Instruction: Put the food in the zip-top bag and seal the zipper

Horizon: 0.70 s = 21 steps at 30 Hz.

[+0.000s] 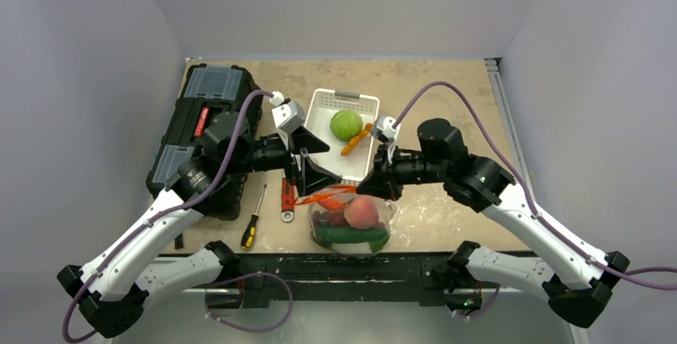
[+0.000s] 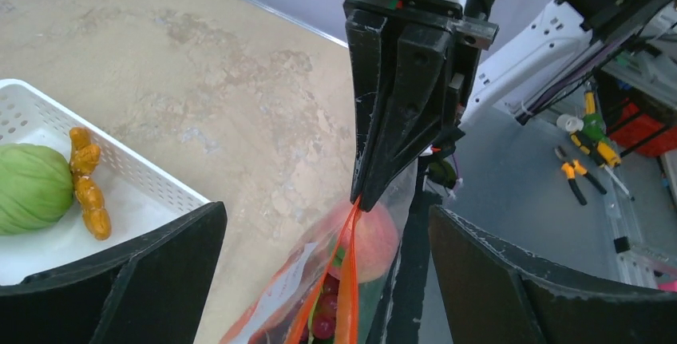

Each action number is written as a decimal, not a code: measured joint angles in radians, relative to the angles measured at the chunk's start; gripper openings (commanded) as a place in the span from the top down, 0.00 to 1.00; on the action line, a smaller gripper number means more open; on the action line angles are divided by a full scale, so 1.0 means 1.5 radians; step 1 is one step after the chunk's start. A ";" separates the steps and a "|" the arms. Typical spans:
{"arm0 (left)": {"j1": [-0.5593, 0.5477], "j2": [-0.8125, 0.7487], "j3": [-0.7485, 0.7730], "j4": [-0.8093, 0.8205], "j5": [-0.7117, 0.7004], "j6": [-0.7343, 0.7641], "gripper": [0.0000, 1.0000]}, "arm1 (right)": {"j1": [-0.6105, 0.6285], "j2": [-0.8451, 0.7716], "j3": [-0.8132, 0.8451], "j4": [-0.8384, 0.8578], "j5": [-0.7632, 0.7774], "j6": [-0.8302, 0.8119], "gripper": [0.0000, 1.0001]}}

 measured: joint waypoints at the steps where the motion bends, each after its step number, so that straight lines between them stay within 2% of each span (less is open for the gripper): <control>1: -0.002 -0.003 0.000 -0.014 0.004 0.016 0.03 | 0.001 0.013 -0.003 0.019 -0.022 -0.008 1.00; 8: -0.007 0.053 -0.011 -0.086 0.007 0.101 0.10 | 0.001 0.059 -0.022 0.101 -0.084 -0.039 1.00; 12: -0.007 0.075 -0.038 -0.111 0.000 0.116 0.21 | 0.001 0.061 -0.038 0.120 -0.089 -0.049 1.00; 13: -0.008 0.080 -0.039 -0.115 0.000 0.118 0.25 | 0.000 0.059 -0.042 0.126 -0.090 -0.050 1.00; 14: -0.010 0.087 -0.039 -0.118 0.002 0.120 0.34 | 0.000 0.056 -0.047 0.131 -0.092 -0.050 1.00; 16: -0.015 0.100 -0.040 -0.121 0.008 0.123 0.57 | 0.000 0.049 -0.055 0.142 -0.093 -0.050 1.00; 18: -0.019 0.114 -0.040 -0.130 0.018 0.129 0.75 | 0.000 0.044 -0.060 0.145 -0.090 -0.050 0.86; 21: -0.026 0.129 -0.041 -0.145 0.019 0.138 0.94 | 0.000 0.044 -0.060 0.149 -0.066 -0.039 0.53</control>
